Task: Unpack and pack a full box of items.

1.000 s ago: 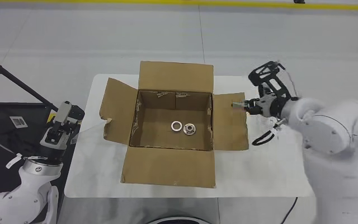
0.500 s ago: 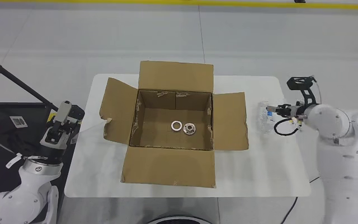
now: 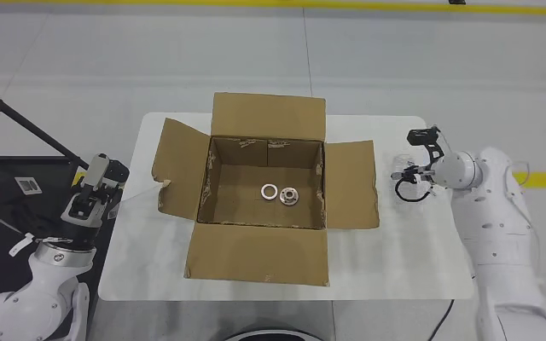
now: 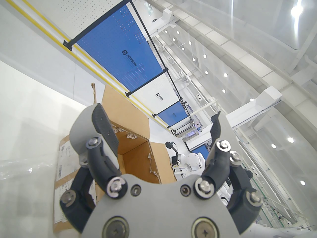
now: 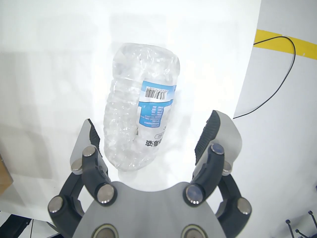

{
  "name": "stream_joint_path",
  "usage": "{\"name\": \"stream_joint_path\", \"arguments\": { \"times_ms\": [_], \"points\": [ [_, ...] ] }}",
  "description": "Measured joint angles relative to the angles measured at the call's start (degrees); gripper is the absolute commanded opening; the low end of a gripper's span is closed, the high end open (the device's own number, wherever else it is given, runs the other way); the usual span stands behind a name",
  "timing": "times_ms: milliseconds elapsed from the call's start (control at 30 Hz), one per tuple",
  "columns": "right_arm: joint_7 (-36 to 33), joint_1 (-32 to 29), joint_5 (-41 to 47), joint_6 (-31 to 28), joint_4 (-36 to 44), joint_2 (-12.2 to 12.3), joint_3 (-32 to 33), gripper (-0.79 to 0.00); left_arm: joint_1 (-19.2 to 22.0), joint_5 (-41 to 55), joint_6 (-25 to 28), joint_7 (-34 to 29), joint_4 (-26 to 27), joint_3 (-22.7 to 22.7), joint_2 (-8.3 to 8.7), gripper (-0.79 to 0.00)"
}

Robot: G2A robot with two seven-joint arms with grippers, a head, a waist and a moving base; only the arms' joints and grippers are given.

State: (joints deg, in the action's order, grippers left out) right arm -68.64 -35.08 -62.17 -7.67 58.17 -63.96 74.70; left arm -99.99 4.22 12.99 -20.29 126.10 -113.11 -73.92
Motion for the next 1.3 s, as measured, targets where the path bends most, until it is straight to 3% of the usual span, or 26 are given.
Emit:
{"name": "stream_joint_path", "arguments": {
  "times_ms": [100,233,300,367,400,600,733,1067,1300],
  "points": [
    [0.5,1.2,0.2,-0.6,-2.9,-0.3,-1.3,-0.299,0.0,0.0,0.0,0.0,0.0,0.0,0.0,0.0],
    [0.7,2.4,0.4,-1.4,-5.9,-0.6,-2.6,-0.394,0.0,0.0,0.0,0.0,0.0,0.0,0.0,0.0],
    [1.1,3.0,0.5,-1.7,-7.2,-0.7,-3.1,-0.493,0.0,0.0,0.0,0.0,0.0,0.0,0.0,0.0],
    [1.5,3.4,0.7,-1.9,-8.1,-0.8,-3.4,-0.748,0.0,0.0,0.0,0.0,0.0,0.0,0.0,0.0],
    [1.7,3.6,0.8,-2.0,-8.4,-0.8,-3.4,-0.785,0.0,0.0,0.0,0.0,0.0,0.0,0.0,0.0],
    [2.8,4.0,3.6,-3.8,-7.0,-0.1,-1.0,-0.785,0.0,0.0,0.0,0.0,0.0,0.0,0.0,0.0],
    [2.7,3.0,5.7,-4.1,-1.8,0.8,2.1,-0.785,0.0,0.0,0.0,0.0,0.0,0.0,0.0,0.0],
    [-2.0,-6.0,14.6,-2.4,29.3,2.8,10.6,-0.785,0.0,0.0,0.0,0.0,0.0,0.0,0.0,0.0],
    [-0.8,-11.0,20.9,-0.4,49.1,3.0,10.1,-0.785,0.0,0.0,0.0,0.0,0.0,0.0,0.0,0.0]
  ]
}}
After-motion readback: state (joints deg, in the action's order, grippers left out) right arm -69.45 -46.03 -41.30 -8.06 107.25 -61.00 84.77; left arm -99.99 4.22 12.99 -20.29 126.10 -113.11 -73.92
